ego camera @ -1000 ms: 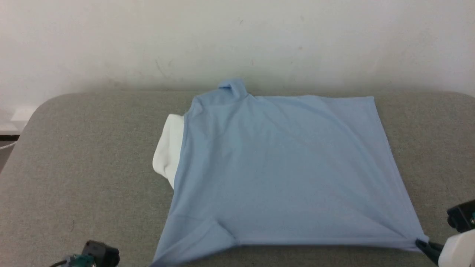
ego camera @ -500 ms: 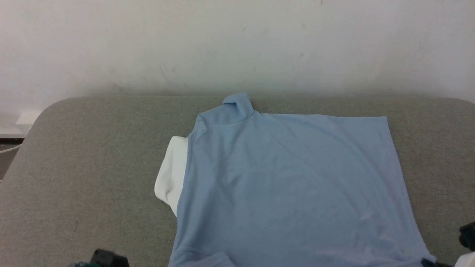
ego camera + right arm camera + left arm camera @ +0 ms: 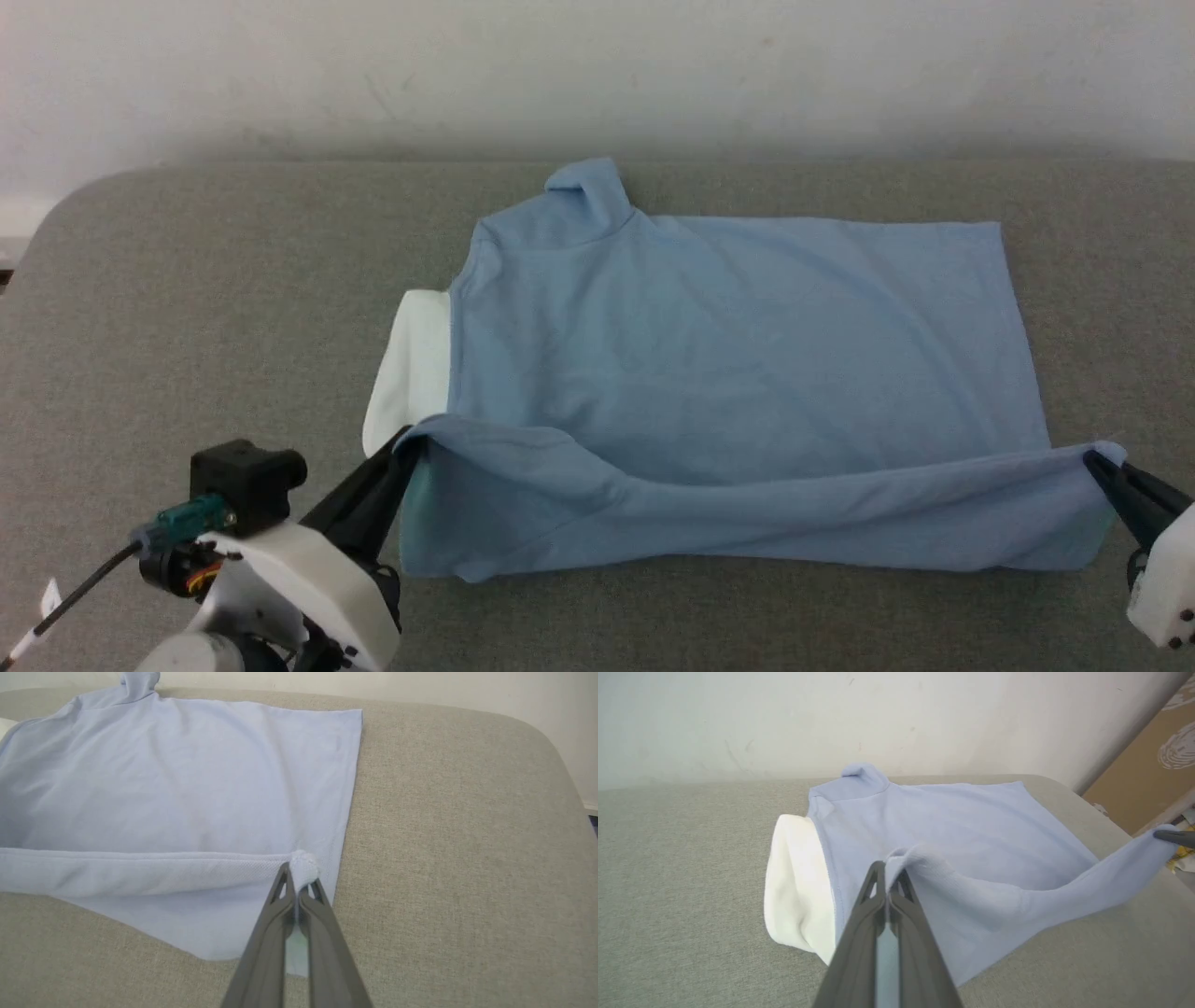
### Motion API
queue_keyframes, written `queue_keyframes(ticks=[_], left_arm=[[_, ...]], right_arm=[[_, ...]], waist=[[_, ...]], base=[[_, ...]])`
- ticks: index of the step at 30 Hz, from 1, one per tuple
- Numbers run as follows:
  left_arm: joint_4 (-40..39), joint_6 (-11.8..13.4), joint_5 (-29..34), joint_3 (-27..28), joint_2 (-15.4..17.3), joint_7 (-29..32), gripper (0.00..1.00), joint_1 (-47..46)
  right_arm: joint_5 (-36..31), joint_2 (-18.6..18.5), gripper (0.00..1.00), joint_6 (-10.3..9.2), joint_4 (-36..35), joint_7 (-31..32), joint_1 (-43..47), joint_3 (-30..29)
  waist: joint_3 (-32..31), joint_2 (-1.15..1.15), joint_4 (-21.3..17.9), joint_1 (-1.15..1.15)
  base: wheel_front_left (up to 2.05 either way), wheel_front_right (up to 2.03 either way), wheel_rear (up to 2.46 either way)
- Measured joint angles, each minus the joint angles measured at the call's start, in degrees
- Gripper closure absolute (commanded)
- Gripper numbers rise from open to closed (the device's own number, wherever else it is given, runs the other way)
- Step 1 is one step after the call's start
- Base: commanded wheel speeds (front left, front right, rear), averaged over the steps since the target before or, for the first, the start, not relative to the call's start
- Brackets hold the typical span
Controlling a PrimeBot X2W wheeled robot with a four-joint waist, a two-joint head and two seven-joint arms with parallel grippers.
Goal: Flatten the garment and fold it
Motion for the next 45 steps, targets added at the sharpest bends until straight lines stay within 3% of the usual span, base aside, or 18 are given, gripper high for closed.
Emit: queue_keyframes(ticks=[12, 20, 21, 22, 23, 25, 31, 36, 41, 45], left_arm=[[17.13, 2.22, 8.72, -3.31, -3.22, -0.43, 1.0, -13.4], [27.37, 2.33, 9.6, -5.93, -6.44, 1.16, 1.0, -16.92], [28.28, 2.33, 9.56, -6.0, -6.87, 1.04, 0.67, -17.08], [28.94, 2.33, 9.56, -5.98, -7.17, 0.6, 0.02, -17.22], [29.62, 2.38, 9.55, -5.92, -7.47, 0.08, 0.0, -17.29], [30.87, 2.43, 9.31, -5.84, -7.93, -0.67, 0.0, -17.29], [31.6, 3.19, 7.28, -4.56, -9.39, -3.39, 0.0, -16.89], [27.8, 6.14, 4.95, -2.0, -10.34, -4.86, 0.0, -13.49], [20.08, 9.82, 2.61, 0.01, -11.41, -4.86, 0.0, -8.17], [14.38, 11.31, 1.43, -0.44, -11.28, -1.9, 0.0, -4.11]], right_arm=[[-5.47, 1.55, 1.0, -0.02, 13.01, -4.95, -11.9, 6.37], [-8.08, 2.55, 1.0, -0.02, 20.96, -9.11, -16.43, 9.61], [-8.05, 2.71, 1.0, -0.02, 21.74, -9.6, -16.69, 10.04], [-7.99, 2.89, 1.0, -0.02, 22.42, -10.04, -16.91, 10.37], [-7.95, 3.01, 0.88, -0.02, 22.94, -10.61, -17.07, 10.77], [-7.68, 3.21, 0.0, -0.03, 23.83, -11.7, -17.19, 11.52], [-8.16, 3.37, 0.0, -0.02, 25.83, -13.06, -17.05, 12.1], [-9.37, 6.14, 0.0, -0.02, 24.52, -12.02, -15.29, 8.43], [-13.95, 11.25, 0.0, -0.03, 21.15, -6.61, -10.64, 0.85], [-17.79, 16.92, 0.0, -0.03, 16.59, -0.69, -6.62, -4.65]], waist=[[8.14, 0.0, -1.59, 0.01], [9.97, 0.0, -2.22, 0.0], [9.82, 0.0, -2.21, -0.01], [9.6, 0.0, -2.2, -0.01], [9.33, 0.0, -2.18, -0.01], [8.68, 0.0, -2.14, -0.01], [5.9, 0.0, -1.92, -0.02], [3.01, 0.0, -1.74, -0.02], [0.29, 0.0, -1.78, -0.02], [-1.08, 0.0, -2.04, -0.03]], base=[[0.0, 0.0, 0.0], [0.0, 0.0, 0.0], [0.0, 0.0, 0.0], [0.0, 0.0, 0.0], [0.0, 0.0, 0.0], [0.0, 0.0, 0.0], [0.0, 0.0, 0.0], [0.0, 0.0, 0.0], [0.0, 0.0, 0.0], [0.0, 0.0, 0.0]])
